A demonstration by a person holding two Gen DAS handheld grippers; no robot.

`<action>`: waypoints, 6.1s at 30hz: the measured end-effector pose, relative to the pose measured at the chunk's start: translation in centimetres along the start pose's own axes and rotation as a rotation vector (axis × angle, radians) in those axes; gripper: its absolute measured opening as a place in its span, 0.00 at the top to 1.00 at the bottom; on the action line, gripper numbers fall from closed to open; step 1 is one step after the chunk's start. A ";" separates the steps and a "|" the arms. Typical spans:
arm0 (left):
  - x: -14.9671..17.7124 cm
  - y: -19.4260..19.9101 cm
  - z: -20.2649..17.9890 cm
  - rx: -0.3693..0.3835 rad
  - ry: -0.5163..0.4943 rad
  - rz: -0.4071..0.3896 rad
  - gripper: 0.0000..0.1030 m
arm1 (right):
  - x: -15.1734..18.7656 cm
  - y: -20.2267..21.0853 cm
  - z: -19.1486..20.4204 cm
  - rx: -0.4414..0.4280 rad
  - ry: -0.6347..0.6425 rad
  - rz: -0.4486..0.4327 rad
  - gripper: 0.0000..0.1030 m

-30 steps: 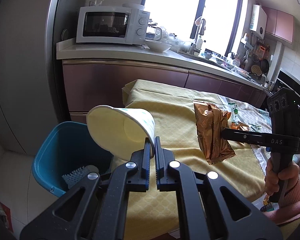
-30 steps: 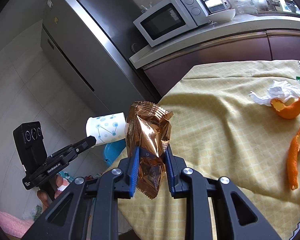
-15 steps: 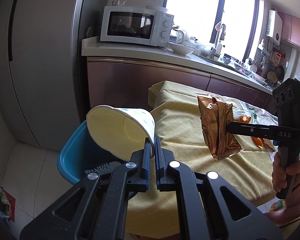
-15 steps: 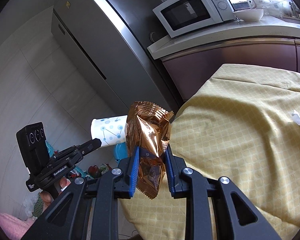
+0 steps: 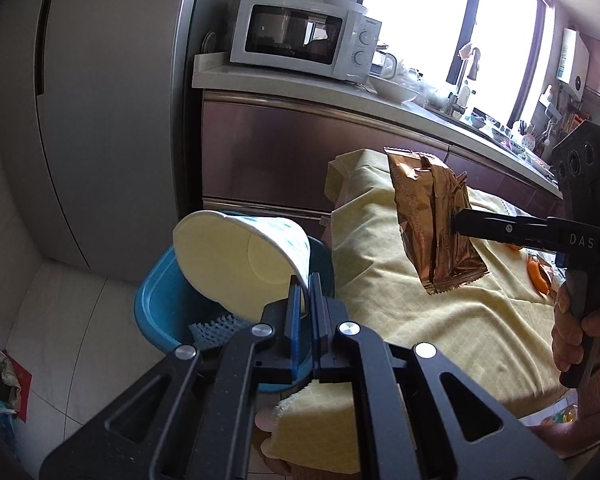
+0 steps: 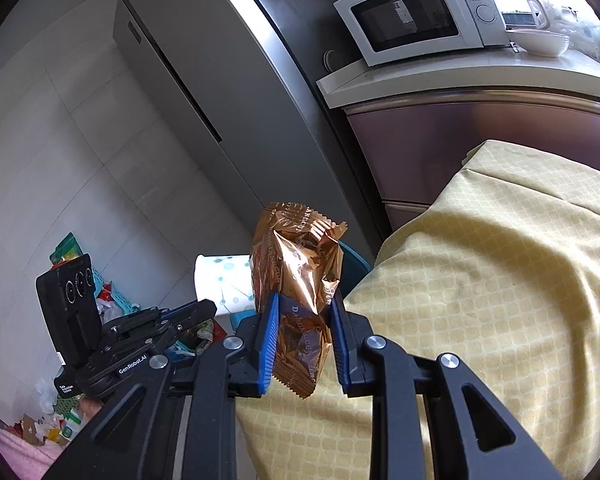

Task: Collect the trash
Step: 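Carry the cup with the left gripper while the right gripper carries the wrapper to the bin, then open both grippers to drop the cup and wrapper into the bin, then return both tools to the remaining trash on the table, then grasp the white tissue with the left gripper while the right gripper grasps a green candy wrapper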

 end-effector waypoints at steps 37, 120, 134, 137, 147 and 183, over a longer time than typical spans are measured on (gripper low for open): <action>3.1 -9.8 3.0 -0.032 0.090 0.182 0.95 | -0.1 -12.0 0.4 0.133 0.047 0.198 0.76; -11.7 -22.5 -34.7 0.444 -0.275 0.223 0.70 | -3.6 19.5 -27.4 0.445 -0.364 -0.321 0.43; -12.5 -21.6 -34.9 0.417 -0.270 0.171 0.99 | -3.0 19.5 -27.7 0.422 -0.374 -0.303 0.85; -13.2 -20.3 -34.4 0.410 -0.269 0.136 0.99 | -3.0 20.0 -27.6 0.418 -0.375 -0.315 0.85; -13.8 -14.9 -30.5 0.420 -0.245 0.046 0.99 | -3.5 20.1 -28.4 0.442 -0.397 -0.325 0.52; -6.4 -17.2 -30.8 0.345 -0.401 0.212 0.58 | -3.4 17.6 -28.3 0.432 -0.399 -0.269 0.53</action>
Point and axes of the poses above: each gripper's, at about its wrist camera, not at the fingertips, and y roughly against the way its jaws point, z to its left, x to its underside, the point moved 9 cm from there along -y, roughly the way its jaws point, and after that the axes turned 14 degrees about -y, right-handed, at the moved point
